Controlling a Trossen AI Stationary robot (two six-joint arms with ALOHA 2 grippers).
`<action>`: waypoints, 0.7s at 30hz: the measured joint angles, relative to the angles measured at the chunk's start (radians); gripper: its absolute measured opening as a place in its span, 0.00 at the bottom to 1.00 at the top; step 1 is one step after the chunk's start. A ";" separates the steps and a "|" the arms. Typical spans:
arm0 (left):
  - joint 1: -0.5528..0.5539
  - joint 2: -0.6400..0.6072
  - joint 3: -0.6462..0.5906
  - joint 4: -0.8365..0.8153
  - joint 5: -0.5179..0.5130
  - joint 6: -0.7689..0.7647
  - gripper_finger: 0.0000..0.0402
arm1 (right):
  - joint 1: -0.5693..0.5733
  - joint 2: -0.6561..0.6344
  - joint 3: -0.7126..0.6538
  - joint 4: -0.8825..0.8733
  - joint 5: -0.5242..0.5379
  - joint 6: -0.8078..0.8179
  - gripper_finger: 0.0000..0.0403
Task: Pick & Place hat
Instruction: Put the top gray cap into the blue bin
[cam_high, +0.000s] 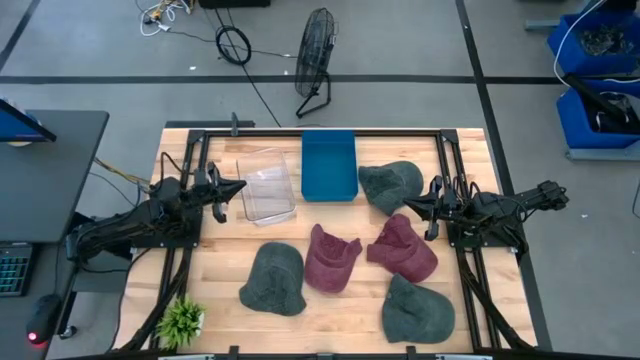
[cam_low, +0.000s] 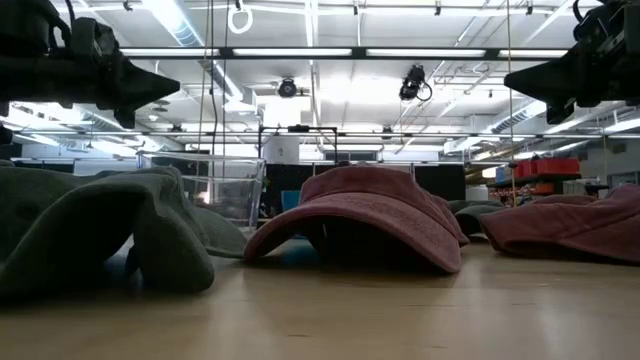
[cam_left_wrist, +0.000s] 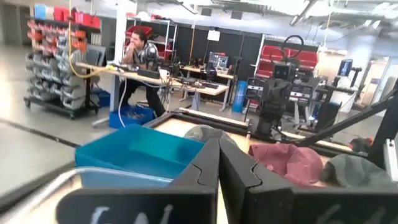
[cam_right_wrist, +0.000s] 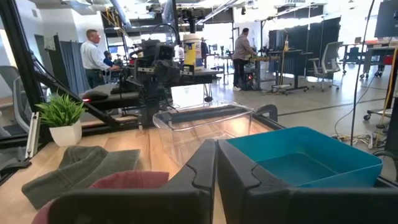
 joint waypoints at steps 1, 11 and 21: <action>0.000 0.008 0.013 0.001 0.001 0.027 0.05 | 0.000 0.000 0.000 0.000 0.000 -0.016 0.05; 0.000 0.228 0.219 0.003 -0.032 0.158 0.38 | -0.003 0.000 0.000 0.000 -0.017 0.063 0.05; 0.000 0.586 0.379 -0.004 -0.201 0.195 0.44 | -0.003 0.000 0.000 0.001 -0.057 -0.034 0.05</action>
